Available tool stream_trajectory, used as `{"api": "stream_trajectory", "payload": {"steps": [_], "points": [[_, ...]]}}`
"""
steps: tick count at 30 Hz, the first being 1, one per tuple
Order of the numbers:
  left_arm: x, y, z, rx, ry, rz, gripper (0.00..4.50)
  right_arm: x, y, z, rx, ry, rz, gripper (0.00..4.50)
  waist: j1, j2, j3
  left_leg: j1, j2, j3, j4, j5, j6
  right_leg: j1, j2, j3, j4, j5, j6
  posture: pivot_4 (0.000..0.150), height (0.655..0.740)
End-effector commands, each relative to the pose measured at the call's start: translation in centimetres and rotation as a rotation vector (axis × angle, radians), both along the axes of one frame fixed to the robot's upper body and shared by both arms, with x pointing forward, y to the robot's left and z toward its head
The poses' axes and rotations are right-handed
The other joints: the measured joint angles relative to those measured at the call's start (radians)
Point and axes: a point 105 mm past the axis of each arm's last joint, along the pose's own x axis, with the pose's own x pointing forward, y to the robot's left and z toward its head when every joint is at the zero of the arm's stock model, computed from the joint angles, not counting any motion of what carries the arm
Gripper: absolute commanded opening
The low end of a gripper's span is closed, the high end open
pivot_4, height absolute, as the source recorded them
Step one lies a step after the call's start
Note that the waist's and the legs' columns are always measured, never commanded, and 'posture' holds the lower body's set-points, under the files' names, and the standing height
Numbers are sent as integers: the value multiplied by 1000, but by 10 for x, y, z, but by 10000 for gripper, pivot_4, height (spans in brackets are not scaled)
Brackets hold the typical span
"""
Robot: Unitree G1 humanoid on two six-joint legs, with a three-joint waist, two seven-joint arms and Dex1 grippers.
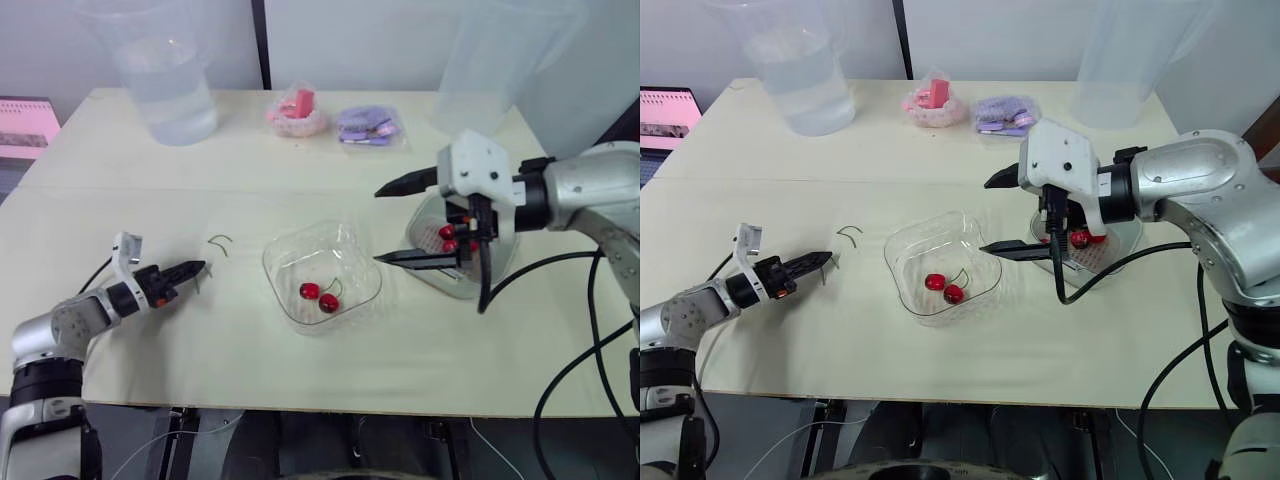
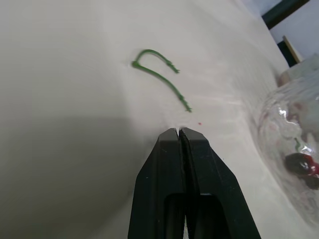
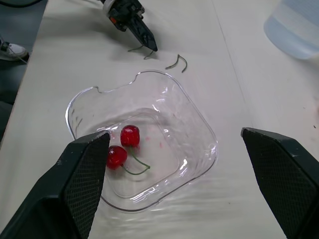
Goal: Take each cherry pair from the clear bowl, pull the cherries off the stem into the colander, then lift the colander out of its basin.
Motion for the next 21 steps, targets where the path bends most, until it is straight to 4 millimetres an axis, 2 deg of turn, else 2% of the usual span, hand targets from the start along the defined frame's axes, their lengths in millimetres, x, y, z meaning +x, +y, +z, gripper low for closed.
{"api": "stream_trajectory", "payload": {"steps": [1, 5, 8, 11, 14, 16, 21], "points": [[-1, 15, 21, 35, -73, 15, 9295, -4, 1, 7, 14, -43, 5, 45000, 0, 0, 0, 0, 0, 0, 0, 0, 0, 0, 0, 0, 0, 0, 0, 1500, 7367], [-5, 31, 38, 76, -121, 41, 29886, -3, 0, 5, 16, -40, -3, 45000, -2, 0, 0, 0, 0, 0, 0, 0, 0, 0, 0, 0, 0, 0, 0, 1500, 7367], [-9, 50, 53, 139, -163, 76, 44828, -3, -1, 4, 15, -37, -9, 45000, -2, 0, 0, 0, 0, 0, 0, 0, 0, 0, 0, 0, 0, 0, 0, 1500, 7367], [-13, 67, 74, 220, -225, 96, 44828, -2, -6, 2, 9, -30, -28, 45000, -2, 0, 0, 0, 0, 0, 0, 0, 0, -1, 0, 0, 0, 0, 0, 1500, 7367], [-20, 67, 97, 331, -304, 30, 44828, 0, -16, 0, -3, -18, -64, 45000, -1, 0, 0, -1, 0, 1, -1, 0, 0, -2, 0, 0, 0, 0, 0, 1500, 7367], [-23, 58, 110, 390, -387, -45, 44828, 4, -28, -2, -18, -13, -110, 45000, 5, 0, 0, -3, 0, 1, 0, 0, 0, -3, -1, 0, 0, 0, 0, 1500, 7367], [-36, 15, 136, 507, -542, -298, 44828, 10, -72, -9, -79, 22, -261, 45000, 5, -1, 0, -7, 0, 2, 0, 0, 0, -6, -2, 0, -1, 0, -1, 1500, 7367]]}}
